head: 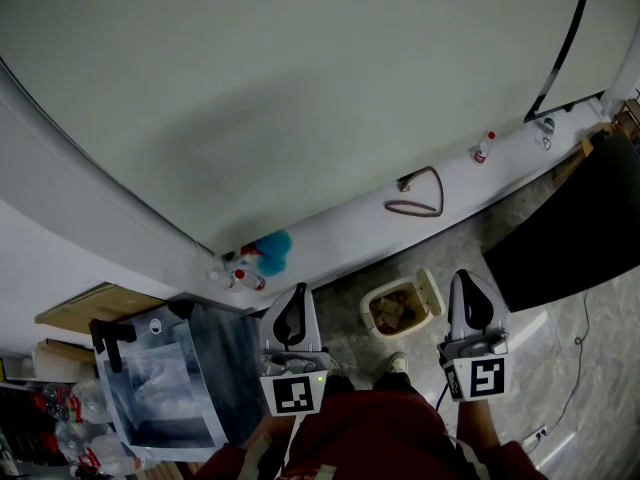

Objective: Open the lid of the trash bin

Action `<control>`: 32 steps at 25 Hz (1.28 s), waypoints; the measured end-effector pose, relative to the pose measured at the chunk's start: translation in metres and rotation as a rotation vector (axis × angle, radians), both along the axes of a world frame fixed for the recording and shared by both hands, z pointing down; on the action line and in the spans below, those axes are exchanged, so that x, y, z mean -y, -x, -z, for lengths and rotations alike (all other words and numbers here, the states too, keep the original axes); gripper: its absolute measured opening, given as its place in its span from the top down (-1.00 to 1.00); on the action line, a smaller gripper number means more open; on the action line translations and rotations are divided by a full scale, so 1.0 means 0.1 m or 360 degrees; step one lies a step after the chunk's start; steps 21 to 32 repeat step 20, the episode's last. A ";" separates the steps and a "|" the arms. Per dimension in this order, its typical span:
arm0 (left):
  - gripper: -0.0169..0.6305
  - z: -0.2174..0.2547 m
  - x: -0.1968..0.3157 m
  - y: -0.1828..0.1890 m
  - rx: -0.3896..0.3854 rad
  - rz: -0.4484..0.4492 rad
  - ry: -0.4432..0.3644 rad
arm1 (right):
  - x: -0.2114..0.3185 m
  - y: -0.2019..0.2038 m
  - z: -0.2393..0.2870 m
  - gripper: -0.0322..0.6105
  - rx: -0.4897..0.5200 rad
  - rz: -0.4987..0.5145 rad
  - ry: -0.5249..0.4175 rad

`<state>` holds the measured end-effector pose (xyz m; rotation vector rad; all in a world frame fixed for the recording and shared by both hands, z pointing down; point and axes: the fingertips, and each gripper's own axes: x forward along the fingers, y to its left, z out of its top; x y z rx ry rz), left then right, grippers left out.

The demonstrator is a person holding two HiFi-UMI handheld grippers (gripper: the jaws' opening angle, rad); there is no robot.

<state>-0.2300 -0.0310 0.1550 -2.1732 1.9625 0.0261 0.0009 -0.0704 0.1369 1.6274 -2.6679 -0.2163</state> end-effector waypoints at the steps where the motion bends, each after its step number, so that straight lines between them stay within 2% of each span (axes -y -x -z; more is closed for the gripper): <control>1: 0.93 0.00 0.01 0.00 -0.0005 0.0001 -0.0002 | 0.01 -0.01 -0.01 0.90 -0.0006 -0.0004 0.0003; 10: 0.93 -0.01 0.10 -0.05 -0.0015 -0.0017 0.0009 | 0.08 -0.06 -0.09 0.90 -0.0025 -0.0027 0.0045; 32: 0.93 0.03 0.17 -0.16 0.0004 -0.0042 -0.0003 | 0.13 -0.10 -0.03 0.90 -0.0020 -0.0025 0.0018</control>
